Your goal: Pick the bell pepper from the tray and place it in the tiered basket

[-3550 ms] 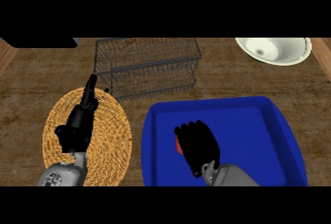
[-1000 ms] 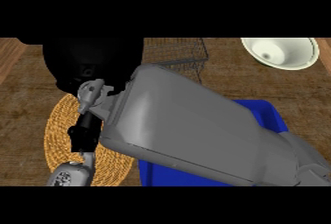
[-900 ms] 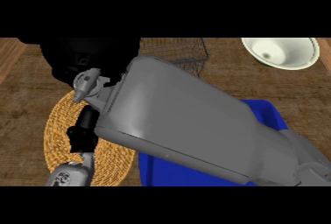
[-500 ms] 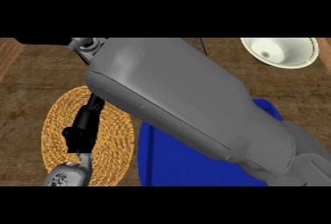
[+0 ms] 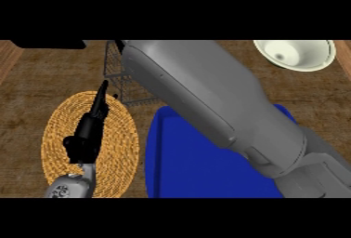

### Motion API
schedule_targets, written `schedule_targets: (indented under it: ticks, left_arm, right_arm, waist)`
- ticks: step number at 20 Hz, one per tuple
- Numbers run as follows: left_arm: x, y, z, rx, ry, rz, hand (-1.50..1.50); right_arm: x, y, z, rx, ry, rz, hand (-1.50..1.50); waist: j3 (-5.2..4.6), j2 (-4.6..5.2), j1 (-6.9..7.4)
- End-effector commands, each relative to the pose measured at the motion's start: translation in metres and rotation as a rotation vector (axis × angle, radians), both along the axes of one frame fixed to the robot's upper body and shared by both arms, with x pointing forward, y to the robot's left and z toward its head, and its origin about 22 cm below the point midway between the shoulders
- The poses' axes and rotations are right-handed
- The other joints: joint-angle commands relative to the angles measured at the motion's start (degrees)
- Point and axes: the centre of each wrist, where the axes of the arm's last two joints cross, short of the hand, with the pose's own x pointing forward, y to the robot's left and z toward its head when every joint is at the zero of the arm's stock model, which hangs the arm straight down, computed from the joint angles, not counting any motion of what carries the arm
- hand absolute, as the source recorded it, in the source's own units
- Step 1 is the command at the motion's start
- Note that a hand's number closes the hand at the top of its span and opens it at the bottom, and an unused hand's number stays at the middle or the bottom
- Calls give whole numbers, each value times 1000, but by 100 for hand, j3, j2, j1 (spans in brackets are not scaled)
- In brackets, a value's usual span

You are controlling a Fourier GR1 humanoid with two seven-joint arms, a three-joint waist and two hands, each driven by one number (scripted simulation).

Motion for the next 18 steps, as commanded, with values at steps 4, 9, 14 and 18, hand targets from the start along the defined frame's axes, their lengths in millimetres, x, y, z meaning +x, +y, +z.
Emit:
schedule_targets:
  ticks: [4,9,14,18]
  left_arm:
    - [11,-1,3,-3,10,19,0]
    - [7,-16,5,10,5,17,0]
    - [3,-12,5,5,21,28,0]
    - [-1,21,2,1,16,52,0]
  right_arm:
    - [20,-22,-24,298,69,-147,-150]
    - [20,-30,-12,469,1,-108,-150]
    - [26,-61,9,646,-207,-190,-150]
    - [25,-89,10,719,-209,-300,-150]
  waist:
    - [1,22,-21]
    - [7,0,-76]
    - [10,-27,-167]
    - [11,-103,-316]
